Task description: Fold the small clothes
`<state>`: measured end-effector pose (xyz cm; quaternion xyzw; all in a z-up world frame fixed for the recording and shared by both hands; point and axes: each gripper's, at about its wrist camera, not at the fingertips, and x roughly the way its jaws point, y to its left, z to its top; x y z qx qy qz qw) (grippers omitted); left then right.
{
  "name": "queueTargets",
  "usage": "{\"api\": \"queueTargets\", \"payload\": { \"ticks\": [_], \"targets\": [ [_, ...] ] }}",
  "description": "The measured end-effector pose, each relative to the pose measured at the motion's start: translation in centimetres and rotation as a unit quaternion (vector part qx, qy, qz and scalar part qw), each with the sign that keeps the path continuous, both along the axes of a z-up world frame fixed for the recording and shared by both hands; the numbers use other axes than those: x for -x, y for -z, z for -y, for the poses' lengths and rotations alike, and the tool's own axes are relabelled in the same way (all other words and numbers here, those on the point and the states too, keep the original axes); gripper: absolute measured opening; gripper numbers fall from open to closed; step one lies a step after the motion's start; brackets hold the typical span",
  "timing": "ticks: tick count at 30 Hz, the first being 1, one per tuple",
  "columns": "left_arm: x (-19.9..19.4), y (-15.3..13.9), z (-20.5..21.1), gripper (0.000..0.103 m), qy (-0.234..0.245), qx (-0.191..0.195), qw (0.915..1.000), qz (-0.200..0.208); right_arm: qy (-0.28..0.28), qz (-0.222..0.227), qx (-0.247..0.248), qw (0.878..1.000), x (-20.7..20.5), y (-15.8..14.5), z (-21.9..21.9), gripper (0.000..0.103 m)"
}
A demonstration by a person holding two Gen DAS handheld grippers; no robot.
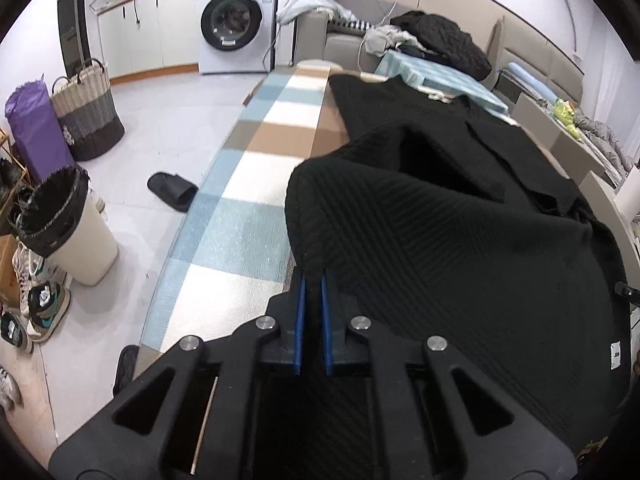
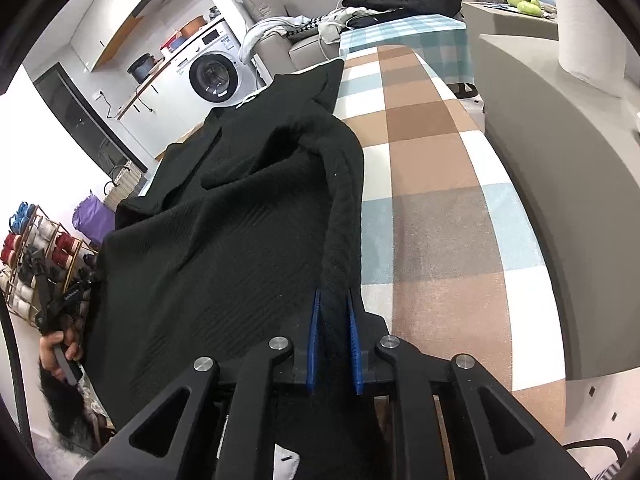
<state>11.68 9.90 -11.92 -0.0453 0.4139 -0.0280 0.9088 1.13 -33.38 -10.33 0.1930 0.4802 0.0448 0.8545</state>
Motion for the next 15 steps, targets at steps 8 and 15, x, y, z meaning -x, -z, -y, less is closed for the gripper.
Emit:
{"api": "queueTargets", "payload": {
  "ticks": [8, 15],
  "targets": [
    [2.7, -3.2, -0.4, 0.005, -0.004, 0.020, 0.9987, 0.046, 0.038, 0.037, 0.005, 0.999, 0.3, -0.9, 1.2, 0.005],
    [4.6, -5.1, -1.0, 0.005, -0.010, 0.046, 0.9962, 0.073, 0.094, 0.133, -0.105, 0.981, 0.7, -3.7, 4.2, 0.005]
  ]
}}
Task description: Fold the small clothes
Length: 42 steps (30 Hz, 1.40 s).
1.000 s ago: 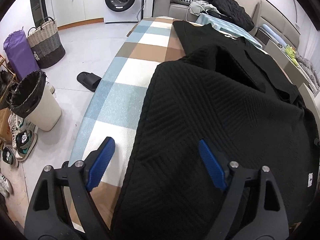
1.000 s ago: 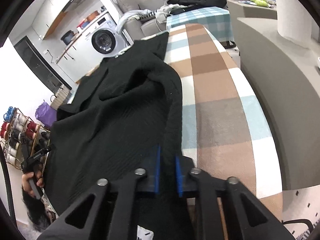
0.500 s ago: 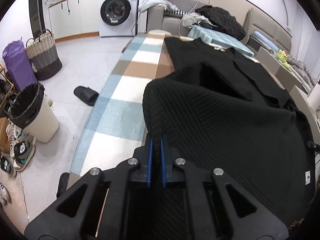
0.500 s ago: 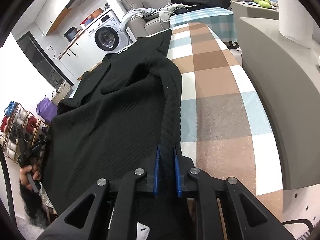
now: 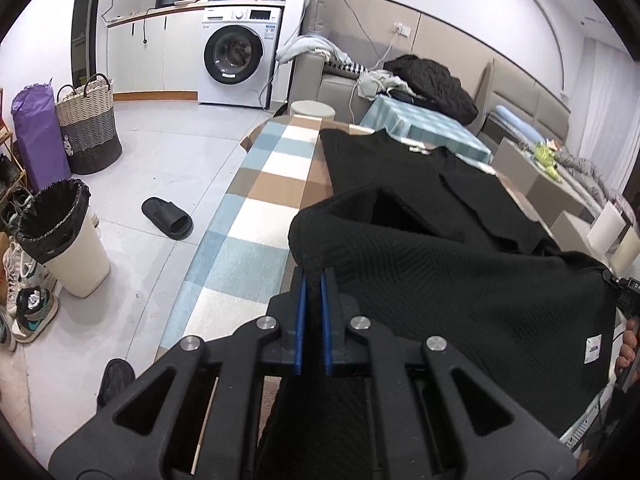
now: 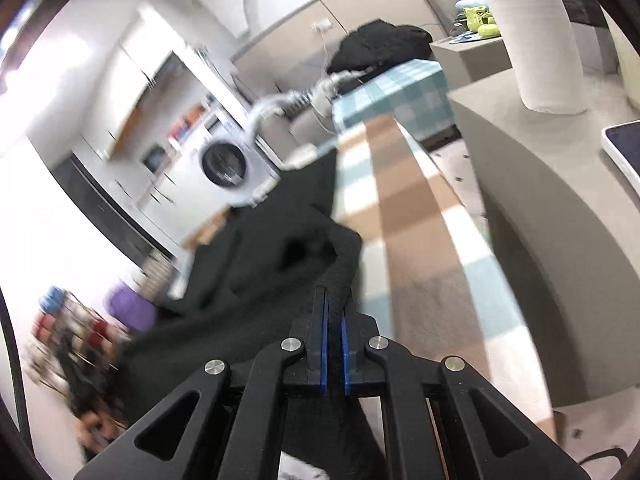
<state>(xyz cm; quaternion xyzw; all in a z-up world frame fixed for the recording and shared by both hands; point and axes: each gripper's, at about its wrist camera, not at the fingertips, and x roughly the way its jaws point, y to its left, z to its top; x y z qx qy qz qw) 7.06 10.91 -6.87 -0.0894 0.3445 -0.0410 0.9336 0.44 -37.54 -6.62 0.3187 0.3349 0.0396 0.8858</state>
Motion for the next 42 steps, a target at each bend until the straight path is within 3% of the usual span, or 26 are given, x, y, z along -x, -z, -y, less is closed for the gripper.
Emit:
{"api": "queueTargets", "payload": {
  "ticks": [4, 11, 19, 33, 42],
  "targets": [
    [1.5, -0.8, -0.4, 0.005, -0.001, 0.014, 0.9998, 0.013, -0.021, 0.039, -0.061, 0.997, 0.5, -0.6, 0.6, 0.005],
    [5.1, -2.0, -0.8, 0.005, -0.008, 0.012, 0.9994, 0.031, -0.030, 0.043, -0.018, 0.998, 3.1, -1.5, 0.3, 0.005],
    [6.6, -3.0, -1.2, 0.005, 0.000, 0.020, 0.9993, 0.030, -0.040, 0.050, -0.028, 0.998, 4.1, -1.9, 0.3, 0.005],
    [-3.0, -0.4, -0.9, 0.005, -0.009, 0.007, 0.9998, -0.015, 0.020, 0.009, -0.050, 0.999, -2.4, -0.6, 1.1, 0.005],
    [-8.9, 2.7, -0.1, 0.005, -0.015, -0.003, 0.9987, -0.049, 0.049, -0.065, 0.002, 0.997, -6.6, 1.6, 0.6, 0.007]
  ]
}}
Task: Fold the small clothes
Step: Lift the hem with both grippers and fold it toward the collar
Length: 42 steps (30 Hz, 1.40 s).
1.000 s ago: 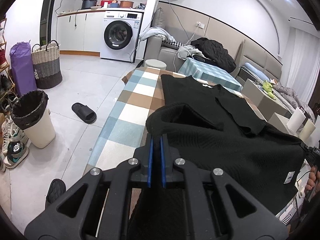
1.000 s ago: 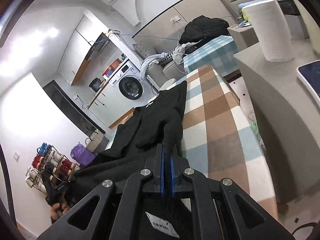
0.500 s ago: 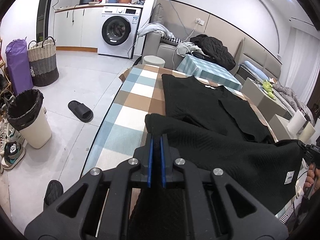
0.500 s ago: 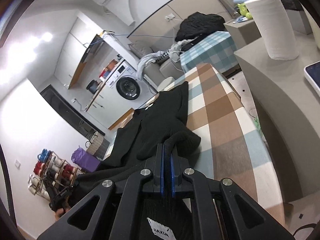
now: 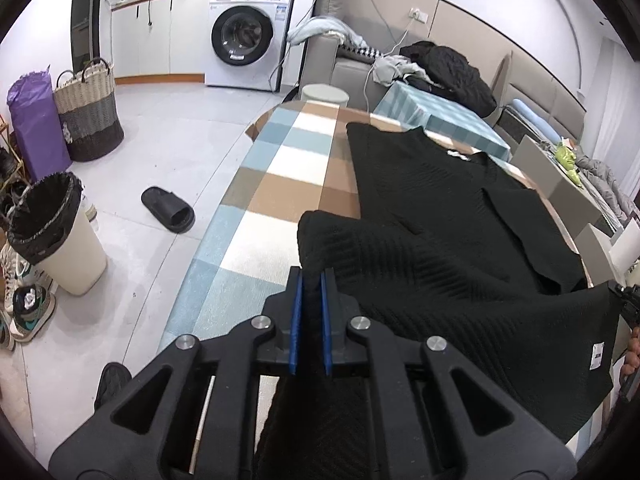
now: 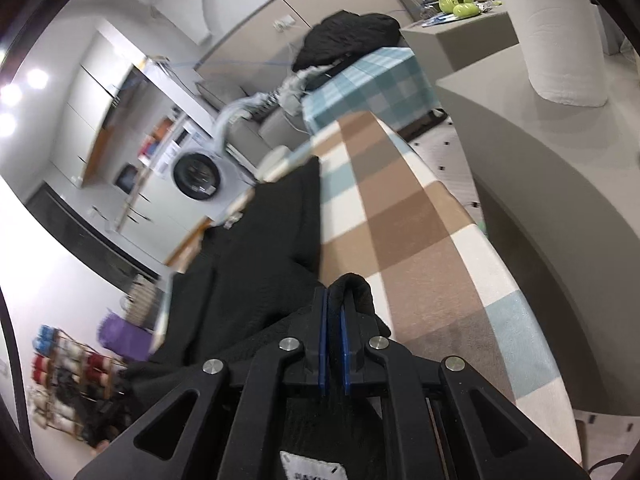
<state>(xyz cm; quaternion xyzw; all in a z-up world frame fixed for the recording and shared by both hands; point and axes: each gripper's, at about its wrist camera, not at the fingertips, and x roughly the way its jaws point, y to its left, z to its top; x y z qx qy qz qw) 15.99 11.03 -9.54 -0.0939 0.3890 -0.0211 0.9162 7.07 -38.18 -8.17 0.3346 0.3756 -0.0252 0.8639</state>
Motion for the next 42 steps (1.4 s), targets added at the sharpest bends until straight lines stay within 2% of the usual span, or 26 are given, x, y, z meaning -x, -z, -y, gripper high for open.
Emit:
{"api": "queueTargets", "payload": {
  "ticks": [3, 5, 6, 7, 9, 11, 14, 16, 18, 19, 21, 26, 30, 33, 36, 42],
  "targets": [
    [-0.5, 1.1, 0.0, 0.011, 0.008, 0.006, 0.9999, -0.013, -0.013, -0.029, 0.002, 0.999, -0.2, 0.9, 0.1, 0.012],
    [-0.3, 1.6, 0.0, 0.022, 0.011, 0.006, 0.9998, -0.016, -0.035, -0.038, -0.002, 0.999, 0.3, 1.3, 0.1, 0.028],
    [-0.3, 1.8, -0.1, 0.032, 0.010, 0.004, 0.9998, -0.019, -0.047, -0.040, -0.001, 0.998, 0.6, 1.4, -0.1, 0.039],
    [0.0, 2.1, -0.1, 0.041, 0.010, 0.002, 0.9997, -0.023, -0.060, -0.044, 0.011, 0.997, 1.0, 1.5, -0.5, 0.041],
    [0.3, 2.4, -0.1, 0.043, 0.014, 0.003, 0.9996, -0.026, -0.078, -0.055, 0.044, 0.994, 1.5, 1.5, -1.3, 0.042],
    [0.4, 2.8, 0.1, 0.043, 0.021, 0.005, 0.9993, -0.031, -0.091, -0.064, 0.064, 0.992, 1.9, 1.7, -1.9, 0.042],
    [0.3, 3.0, 0.6, 0.041, 0.026, 0.000, 0.9991, -0.033, -0.103, -0.070, 0.065, 0.990, 2.1, 2.3, -2.2, 0.042],
    [0.4, 2.8, 0.9, 0.013, 0.031, 0.001, 0.9992, -0.026, -0.101, -0.072, 0.070, 0.990, 2.1, 2.6, -2.4, 0.042],
    [0.8, 2.4, 1.0, 0.007, 0.031, 0.004, 0.9993, -0.020, -0.105, -0.065, 0.077, 0.989, 2.3, 2.6, -2.7, 0.038],
    [1.2, 2.1, 0.8, 0.006, 0.028, 0.011, 0.9995, -0.011, -0.107, -0.062, 0.081, 0.989, 2.3, 2.5, -2.8, 0.026],
    [2.3, 1.1, 0.4, 0.006, 0.025, 0.016, 0.9995, 0.007, -0.111, -0.045, 0.091, 0.989, 2.6, 2.0, -3.1, 0.009],
    [5.8, -1.9, 0.1, 0.006, 0.043, 0.019, 0.9973, 0.056, -0.143, 0.037, 0.101, 0.984, 5.4, -0.7, -3.5, 0.006],
    [7.6, -4.5, 0.2, 0.005, 0.060, 0.030, 0.9937, 0.090, -0.128, 0.104, 0.086, 0.982, 7.2, -2.7, -2.9, 0.006],
    [7.8, -5.8, 0.0, 0.005, 0.064, 0.035, 0.9921, 0.102, -0.100, 0.114, 0.083, 0.985, 7.1, -3.5, -2.3, 0.006],
    [6.4, -6.2, -0.5, 0.005, 0.060, 0.042, 0.9927, 0.096, -0.073, 0.105, 0.071, 0.989, 5.8, -3.7, -1.8, 0.005],
    [0.3, -3.6, -1.3, 0.005, 0.047, 0.056, 0.9962, 0.046, -0.030, 0.080, 0.052, 0.995, 2.2, -3.3, -1.4, 0.005]
  ]
}}
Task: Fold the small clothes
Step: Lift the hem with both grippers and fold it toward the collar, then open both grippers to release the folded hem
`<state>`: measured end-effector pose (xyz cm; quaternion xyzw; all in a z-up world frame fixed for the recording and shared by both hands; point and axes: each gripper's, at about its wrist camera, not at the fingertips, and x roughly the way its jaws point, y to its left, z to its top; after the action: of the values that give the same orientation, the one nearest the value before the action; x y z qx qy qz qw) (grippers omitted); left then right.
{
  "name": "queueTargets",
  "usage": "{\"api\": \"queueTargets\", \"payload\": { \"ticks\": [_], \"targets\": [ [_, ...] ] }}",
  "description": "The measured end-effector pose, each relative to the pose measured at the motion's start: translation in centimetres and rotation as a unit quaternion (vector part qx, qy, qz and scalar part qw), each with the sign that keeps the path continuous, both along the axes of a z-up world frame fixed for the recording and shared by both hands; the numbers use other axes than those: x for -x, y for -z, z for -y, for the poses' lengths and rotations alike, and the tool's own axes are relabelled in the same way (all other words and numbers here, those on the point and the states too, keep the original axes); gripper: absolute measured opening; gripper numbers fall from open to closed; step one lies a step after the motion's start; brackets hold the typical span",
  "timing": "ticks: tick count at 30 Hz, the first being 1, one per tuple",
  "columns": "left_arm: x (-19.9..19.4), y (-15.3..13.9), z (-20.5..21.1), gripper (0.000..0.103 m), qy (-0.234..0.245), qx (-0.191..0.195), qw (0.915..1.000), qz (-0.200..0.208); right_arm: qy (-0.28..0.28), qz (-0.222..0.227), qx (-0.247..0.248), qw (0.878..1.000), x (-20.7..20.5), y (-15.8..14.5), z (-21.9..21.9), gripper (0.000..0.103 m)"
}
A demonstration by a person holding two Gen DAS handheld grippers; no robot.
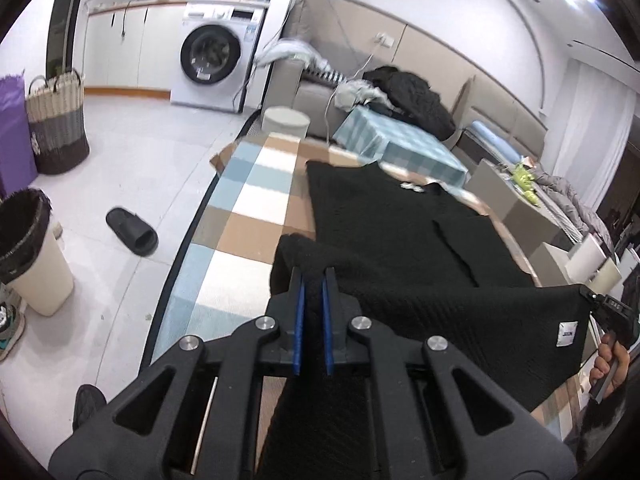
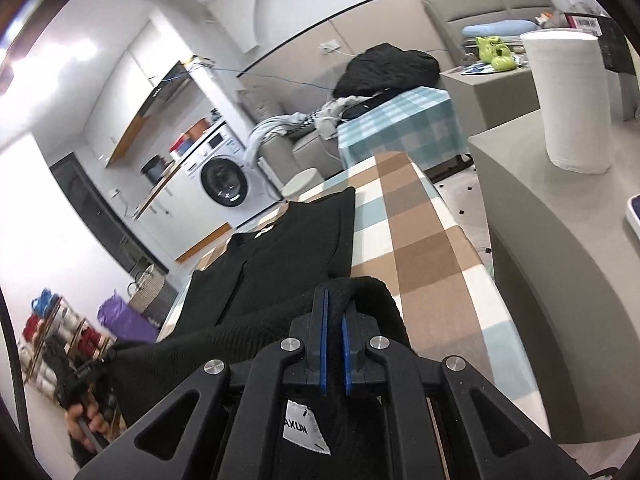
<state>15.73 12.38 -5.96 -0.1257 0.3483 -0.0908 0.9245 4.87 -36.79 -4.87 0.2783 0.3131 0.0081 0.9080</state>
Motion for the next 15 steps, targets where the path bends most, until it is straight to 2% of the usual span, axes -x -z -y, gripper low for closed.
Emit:
{"api": "queueTargets", "payload": {
  "ticks": [4, 8, 9, 10, 11, 12, 13, 15],
  "targets": [
    [-3.4, 2.1, 0.3, 0.006, -0.012, -0.016, 0.9993, -0.032, 0.018, -0.015, 0.006, 1.000, -1.9, 0.4, -0.1, 0.005],
    [-5.9, 4.5, 1.7, 0.007, -0.010, -0.045, 0.9965, -0.069, 0.041, -0.059, 0.019, 0.997, -3.8, 2.0, 0.0, 0.006],
    [-6.1, 5.0, 1.8, 0.011, -0.012, -0.046, 0.9956, -0.081, 0.042, -0.075, 0.031, 0.996, -4.2, 2.4, -0.1, 0.015],
    [-6.3, 5.4, 1.9, 0.016, -0.012, -0.045, 0.9952, -0.087, 0.042, -0.100, 0.050, 0.993, -4.7, 2.9, -0.2, 0.028],
    [-6.3, 5.7, 2.0, 0.021, -0.014, -0.047, 0.9944, -0.093, 0.044, -0.116, 0.060, 0.991, -4.8, 3.3, -0.2, 0.034],
    [-6.0, 5.9, 1.9, 0.036, -0.022, -0.054, 0.9936, -0.097, 0.043, -0.120, 0.058, 0.990, -4.6, 3.6, -0.1, 0.043],
    [-5.9, 6.2, 1.9, 0.055, -0.031, -0.058, 0.9930, -0.097, 0.036, -0.124, 0.048, 0.990, -4.2, 3.8, 0.1, 0.049],
    [-5.4, 6.5, 1.4, 0.068, -0.053, -0.045, 0.9929, -0.096, 0.028, -0.132, 0.037, 0.990, -3.3, 4.3, 0.6, 0.055]
  ]
}}
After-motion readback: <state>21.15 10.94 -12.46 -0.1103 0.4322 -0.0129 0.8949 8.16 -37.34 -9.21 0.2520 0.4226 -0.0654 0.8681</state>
